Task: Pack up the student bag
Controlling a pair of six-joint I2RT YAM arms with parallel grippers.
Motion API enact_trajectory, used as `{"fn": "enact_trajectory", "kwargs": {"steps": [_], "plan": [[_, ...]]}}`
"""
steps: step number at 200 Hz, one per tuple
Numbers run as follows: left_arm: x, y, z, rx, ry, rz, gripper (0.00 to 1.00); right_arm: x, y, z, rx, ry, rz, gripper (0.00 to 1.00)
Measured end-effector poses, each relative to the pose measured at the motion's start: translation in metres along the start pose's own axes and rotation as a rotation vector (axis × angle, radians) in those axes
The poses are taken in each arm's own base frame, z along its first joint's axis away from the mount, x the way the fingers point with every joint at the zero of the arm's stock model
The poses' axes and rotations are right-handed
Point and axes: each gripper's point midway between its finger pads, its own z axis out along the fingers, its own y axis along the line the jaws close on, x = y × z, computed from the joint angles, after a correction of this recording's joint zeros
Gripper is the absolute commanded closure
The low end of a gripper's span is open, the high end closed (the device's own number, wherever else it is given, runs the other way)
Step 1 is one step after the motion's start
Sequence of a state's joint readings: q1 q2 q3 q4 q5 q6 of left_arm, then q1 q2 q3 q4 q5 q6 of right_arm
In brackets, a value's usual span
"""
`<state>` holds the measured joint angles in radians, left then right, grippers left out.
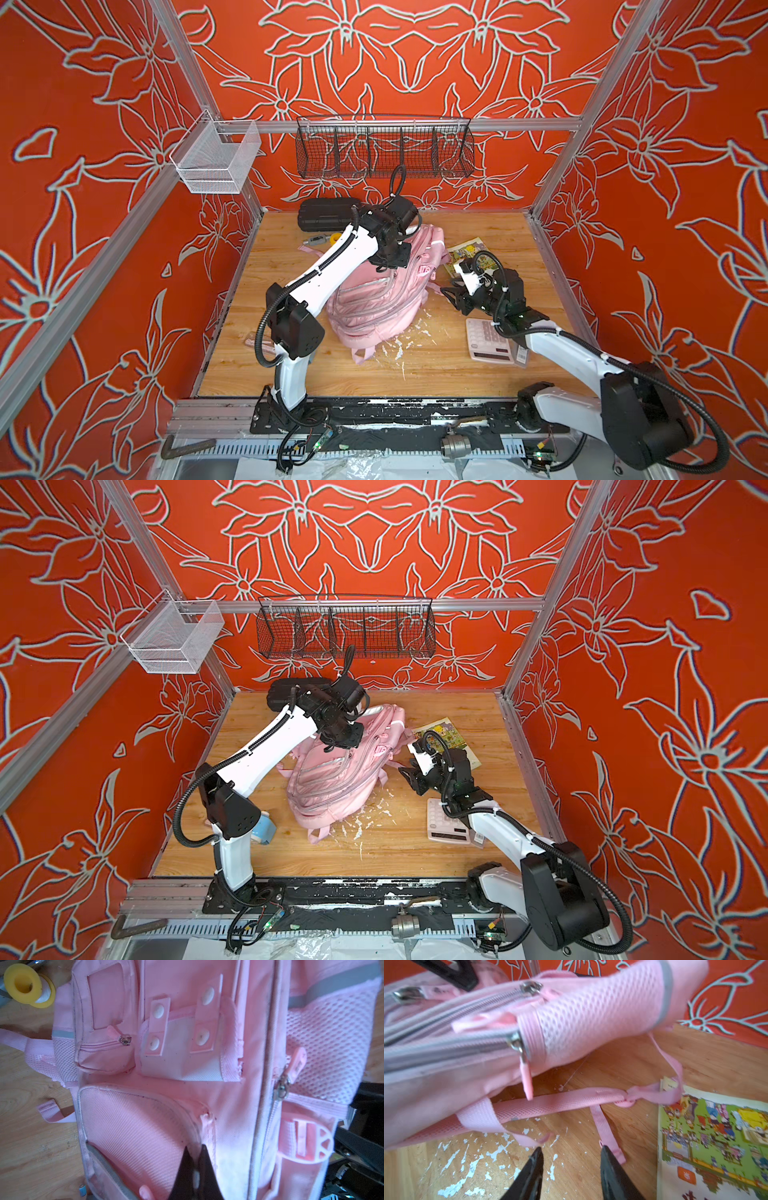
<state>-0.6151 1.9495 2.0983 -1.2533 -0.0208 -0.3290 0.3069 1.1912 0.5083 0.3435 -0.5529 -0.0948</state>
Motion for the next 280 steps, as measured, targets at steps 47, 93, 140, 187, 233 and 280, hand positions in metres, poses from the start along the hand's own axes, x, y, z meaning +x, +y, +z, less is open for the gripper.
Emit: {"fn": "enact_trajectory", "kwargs": {"steps": [47, 93, 140, 187, 233, 280], "plan": [[0.003, -0.006, 0.004, 0.039, 0.017, 0.009, 1.0, -0.009, 0.017, 0.009, -0.135, -0.036, -0.022, 0.59], [0.0, -0.012, 0.003, 0.073, 0.01, 0.008, 1.0, -0.013, 0.017, 0.014, -0.151, -0.051, -0.032, 0.66], [-0.001, -0.015, 0.003, 0.088, 0.008, 0.005, 1.0, -0.012, 0.012, 0.023, -0.151, -0.053, -0.034, 0.76], [-0.004, -0.014, 0.003, 0.118, 0.01, -0.038, 1.0, -0.016, 0.011, 0.023, -0.148, -0.074, -0.062, 1.0], [-0.007, -0.014, 0.002, 0.198, 0.01, -0.146, 1.0, -0.022, 0.021, 0.012, -0.13, -0.061, -0.091, 1.0], [-0.008, -0.009, 0.002, 0.231, 0.014, -0.248, 1.0, -0.014, 0.048, 0.004, -0.123, 0.026, -0.095, 1.0]]}}
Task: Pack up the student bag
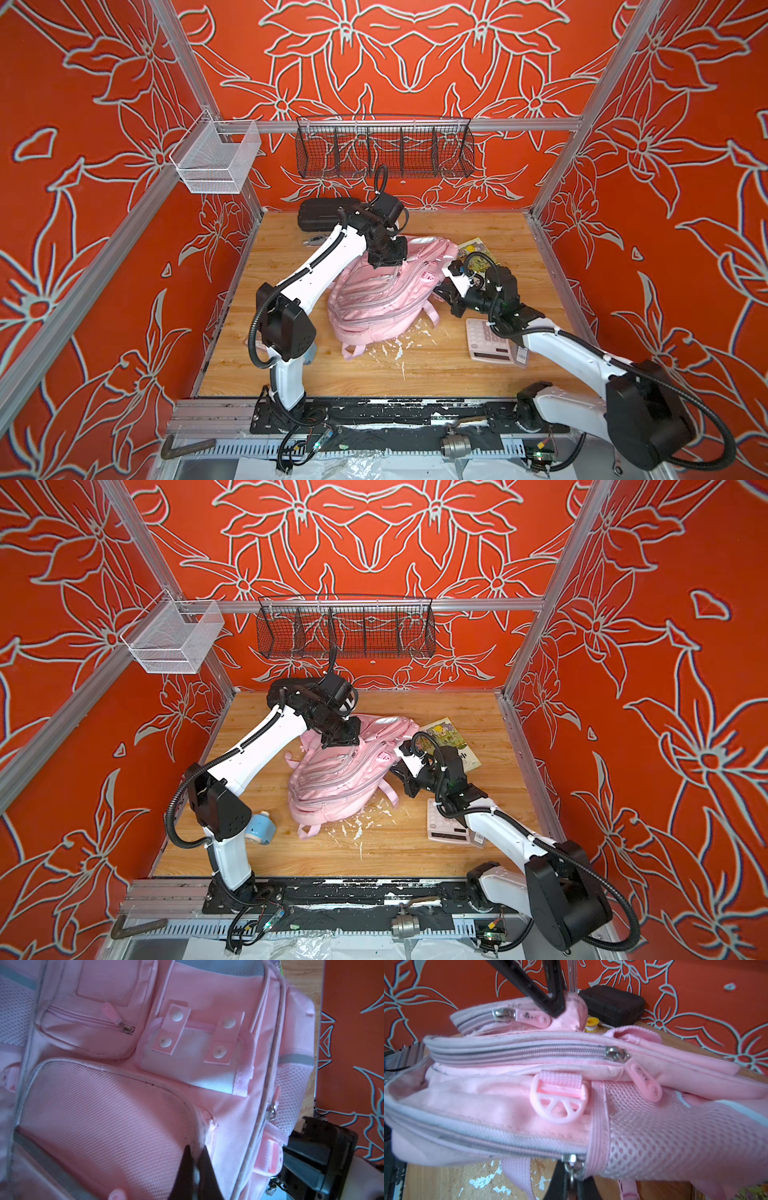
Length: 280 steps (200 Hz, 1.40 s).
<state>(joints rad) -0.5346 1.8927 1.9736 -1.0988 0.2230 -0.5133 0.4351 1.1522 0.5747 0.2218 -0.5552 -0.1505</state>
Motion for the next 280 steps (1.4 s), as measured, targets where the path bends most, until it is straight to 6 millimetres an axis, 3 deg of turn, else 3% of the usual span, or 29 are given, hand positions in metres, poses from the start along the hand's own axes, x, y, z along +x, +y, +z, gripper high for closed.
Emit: {"fn": "enact_trajectory", "kwargs": {"steps": [45, 82, 164, 204, 235, 257, 280], "plan": [[0.0, 0.003, 0.004, -0.001, -0.016, -0.049, 1.0, -0.007, 0.009, 0.001, 0.004, 0.099, 0.016, 1.0], [-0.014, 0.004, 0.002, 0.007, -0.072, -0.076, 1.0, 0.0, 0.028, 0.004, -0.052, 0.132, 0.01, 1.0], [-0.018, 0.006, 0.003, 0.018, -0.09, -0.135, 1.0, 0.001, 0.038, 0.009, -0.079, 0.175, 0.016, 1.0], [-0.01, 0.008, -0.001, 0.044, -0.111, -0.185, 1.0, -0.011, 0.015, 0.007, 0.016, 0.218, 0.024, 1.0], [0.002, 0.008, -0.004, 0.087, -0.126, -0.249, 1.0, -0.016, -0.017, 0.005, 0.075, 0.272, 0.048, 1.0], [0.008, 0.002, 0.003, 0.128, -0.109, -0.3, 1.0, -0.019, -0.04, 0.003, 0.124, 0.314, 0.05, 1.0], [0.009, -0.007, 0.012, 0.168, -0.09, -0.35, 1.0, -0.019, -0.047, 0.001, 0.139, 0.336, 0.047, 1.0]]}}
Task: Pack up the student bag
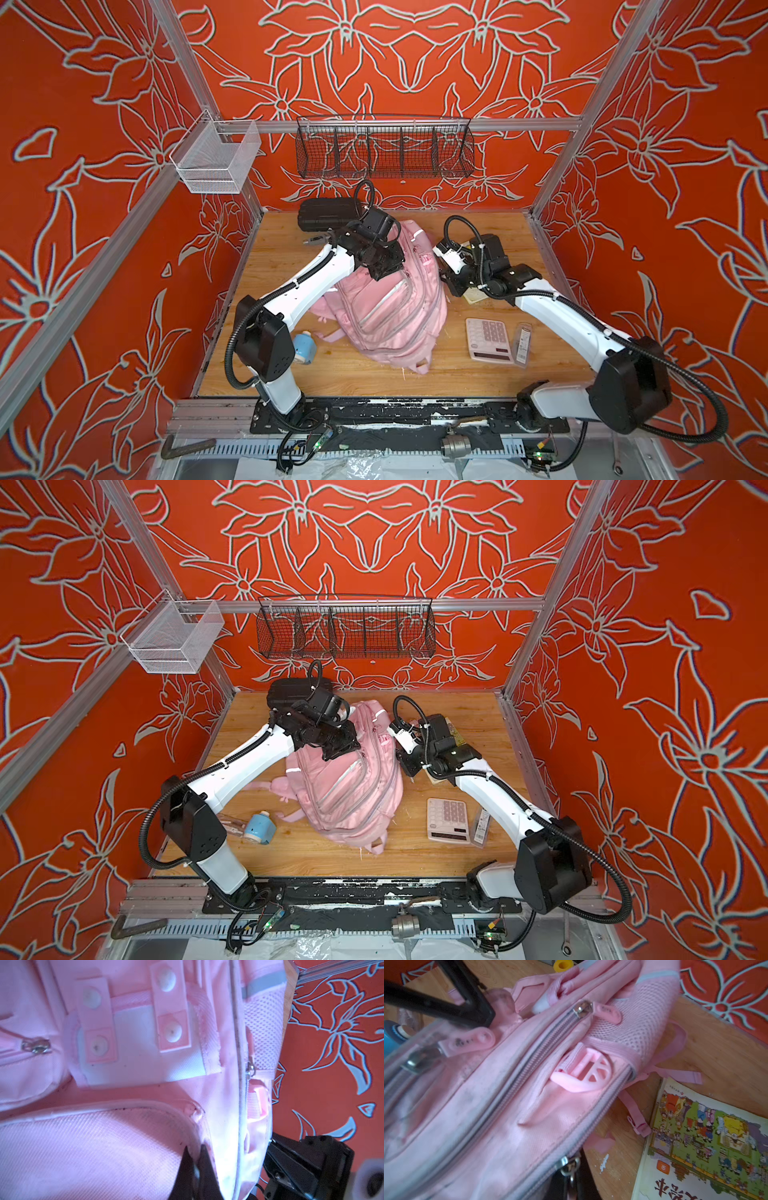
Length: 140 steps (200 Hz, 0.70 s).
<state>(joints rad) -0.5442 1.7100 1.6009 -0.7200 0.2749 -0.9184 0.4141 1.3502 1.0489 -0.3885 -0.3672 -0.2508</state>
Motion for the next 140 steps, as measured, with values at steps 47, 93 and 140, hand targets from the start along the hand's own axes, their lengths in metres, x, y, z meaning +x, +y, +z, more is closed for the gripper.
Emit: {"fn": "enact_trajectory", "kwargs": {"steps": [47, 93, 140], "plan": [[-0.016, -0.003, 0.014, 0.042, -0.052, -0.103, 1.0, 0.01, 0.013, 0.001, -0.016, 0.042, -0.014, 1.0], [-0.041, -0.007, 0.012, 0.069, -0.156, -0.151, 1.0, 0.015, 0.032, -0.01, -0.033, 0.031, -0.044, 1.0], [-0.057, -0.014, 0.022, 0.069, -0.191, -0.176, 1.0, 0.017, 0.058, -0.008, -0.079, 0.042, -0.066, 1.0]]}}
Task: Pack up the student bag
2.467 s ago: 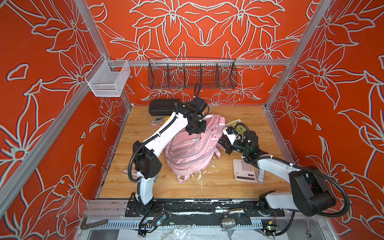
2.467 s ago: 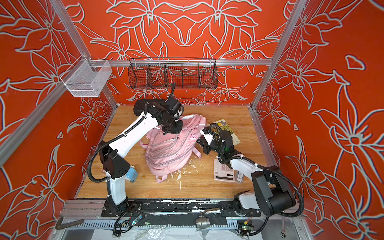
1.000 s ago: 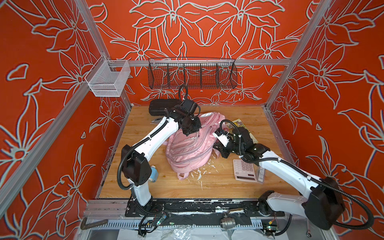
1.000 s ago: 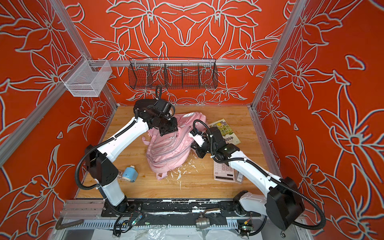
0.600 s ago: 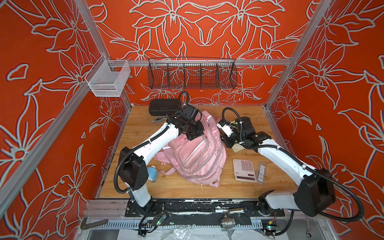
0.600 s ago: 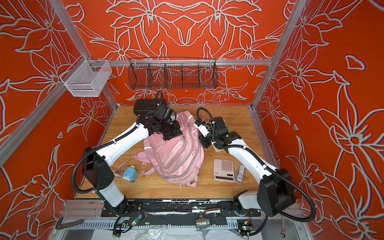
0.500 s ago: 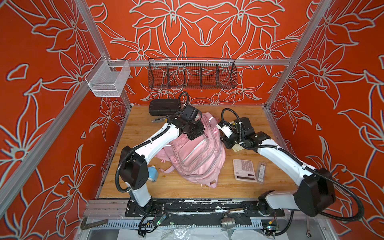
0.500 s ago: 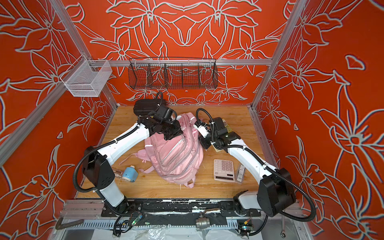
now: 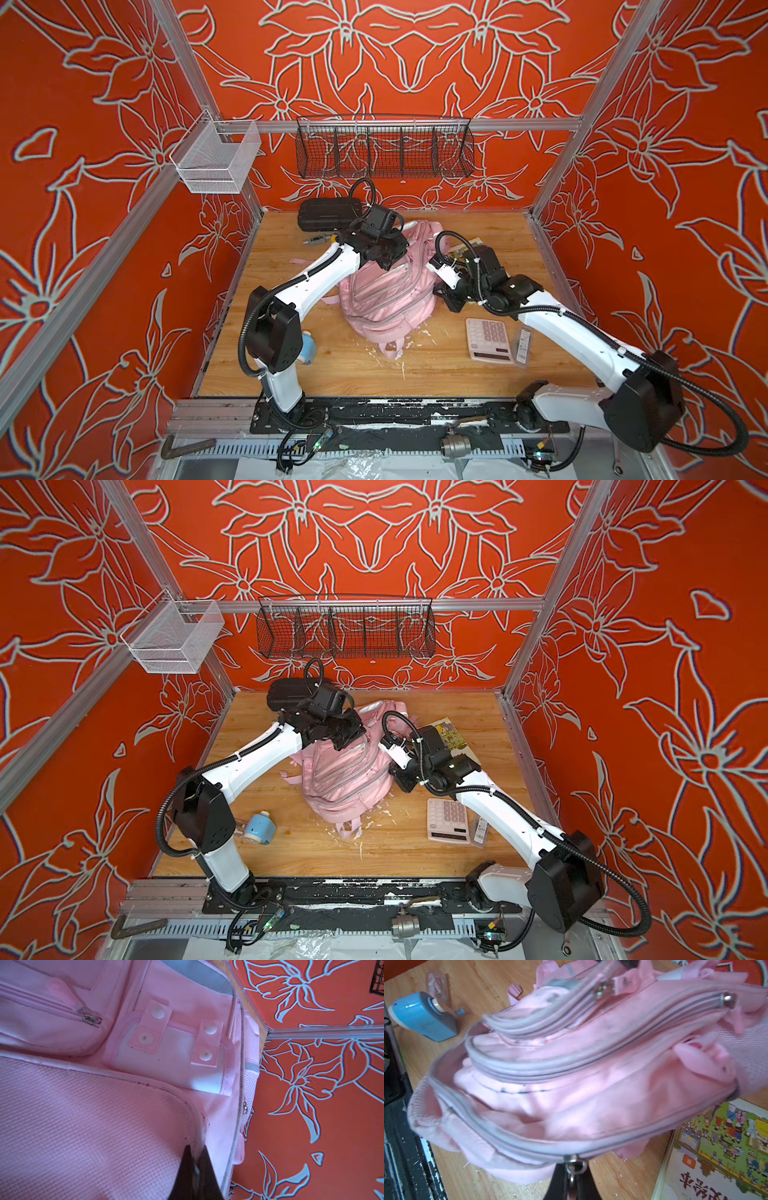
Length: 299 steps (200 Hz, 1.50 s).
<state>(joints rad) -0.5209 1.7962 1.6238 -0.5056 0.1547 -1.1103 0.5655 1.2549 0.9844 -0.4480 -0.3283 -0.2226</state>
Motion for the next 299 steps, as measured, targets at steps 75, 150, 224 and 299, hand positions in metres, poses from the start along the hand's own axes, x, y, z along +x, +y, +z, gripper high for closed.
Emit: {"fn": "enact_trajectory", "kwargs": {"steps": [75, 150, 224, 299], "plan": [[-0.004, -0.008, 0.016, -0.002, 0.029, 0.072, 0.52, 0.004, 0.024, 0.012, -0.039, 0.008, 0.019, 1.0], [-0.001, 0.002, -0.036, -0.044, 0.107, 0.676, 0.29, 0.006, -0.005, -0.006, -0.067, -0.034, 0.059, 1.0], [0.076, 0.061, -0.031, -0.084, 0.357, 1.184, 0.28, 0.014, -0.012, -0.013, -0.101, -0.02, 0.054, 1.0], [0.091, 0.079, -0.005, -0.131, 0.403, 1.361, 0.32, 0.016, -0.011, -0.016, -0.114, -0.003, 0.054, 1.0]]}}
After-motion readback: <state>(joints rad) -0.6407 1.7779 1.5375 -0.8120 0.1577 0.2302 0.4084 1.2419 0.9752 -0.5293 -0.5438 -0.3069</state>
